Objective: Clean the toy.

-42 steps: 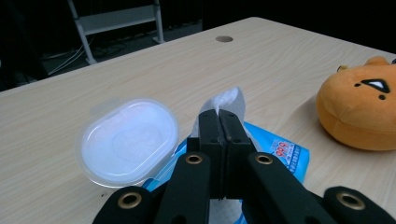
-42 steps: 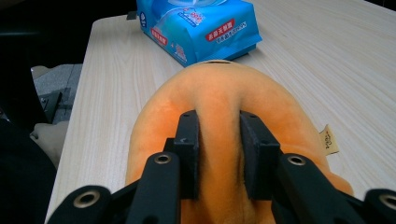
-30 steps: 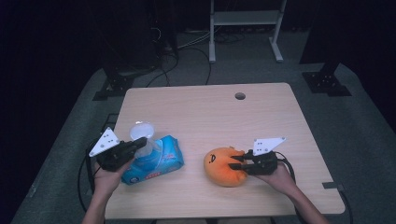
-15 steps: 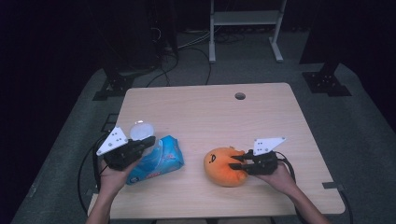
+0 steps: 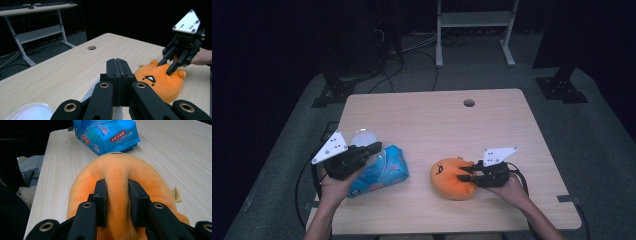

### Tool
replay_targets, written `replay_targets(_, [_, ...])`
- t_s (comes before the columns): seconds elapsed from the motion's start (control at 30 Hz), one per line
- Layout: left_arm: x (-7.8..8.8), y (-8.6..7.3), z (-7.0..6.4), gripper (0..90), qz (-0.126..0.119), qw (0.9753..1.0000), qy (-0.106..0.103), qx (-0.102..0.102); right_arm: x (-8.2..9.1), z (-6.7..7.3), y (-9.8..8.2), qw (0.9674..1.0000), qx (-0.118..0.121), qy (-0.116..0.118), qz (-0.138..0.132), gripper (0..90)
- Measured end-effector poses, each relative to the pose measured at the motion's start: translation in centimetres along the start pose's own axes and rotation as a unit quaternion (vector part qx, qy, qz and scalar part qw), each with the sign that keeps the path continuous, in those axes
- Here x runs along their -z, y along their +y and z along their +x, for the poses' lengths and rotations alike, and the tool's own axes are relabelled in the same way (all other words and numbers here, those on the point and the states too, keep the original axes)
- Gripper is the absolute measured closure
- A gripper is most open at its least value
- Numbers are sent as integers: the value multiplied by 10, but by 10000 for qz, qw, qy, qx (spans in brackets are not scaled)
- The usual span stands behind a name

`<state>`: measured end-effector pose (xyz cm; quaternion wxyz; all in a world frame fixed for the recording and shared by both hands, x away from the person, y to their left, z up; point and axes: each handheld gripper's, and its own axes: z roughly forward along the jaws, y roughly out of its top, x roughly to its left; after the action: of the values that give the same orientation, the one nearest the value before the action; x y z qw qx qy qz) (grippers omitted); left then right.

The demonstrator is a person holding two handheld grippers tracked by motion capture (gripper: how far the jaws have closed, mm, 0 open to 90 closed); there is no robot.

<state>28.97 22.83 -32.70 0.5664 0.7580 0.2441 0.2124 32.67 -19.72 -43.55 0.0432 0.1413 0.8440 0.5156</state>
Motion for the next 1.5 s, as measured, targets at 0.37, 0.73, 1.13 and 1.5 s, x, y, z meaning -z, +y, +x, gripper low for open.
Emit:
replay_targets(0.37, [-21, 17, -13, 897, -31, 9993, -374, -81, 1, 0, -1, 10000, -3, 6, -11, 692])
replay_targets(0.73, [-50, 47, -36, 896, -236, 9942, -1010, -279, 3, 1, -1, 10000, -7, -22, -33, 667])
replay_targets(1.13, [-105, 47, -65, 894, -19, 9844, -1730, -323, 25, 4, 6, 9994, -53, -69, -333, 544])
replay_targets(1.5, [-133, 34, -90, 893, 287, 9753, -2154, -393, 27, 18, 41, 9962, 428, 59, -760, 384])
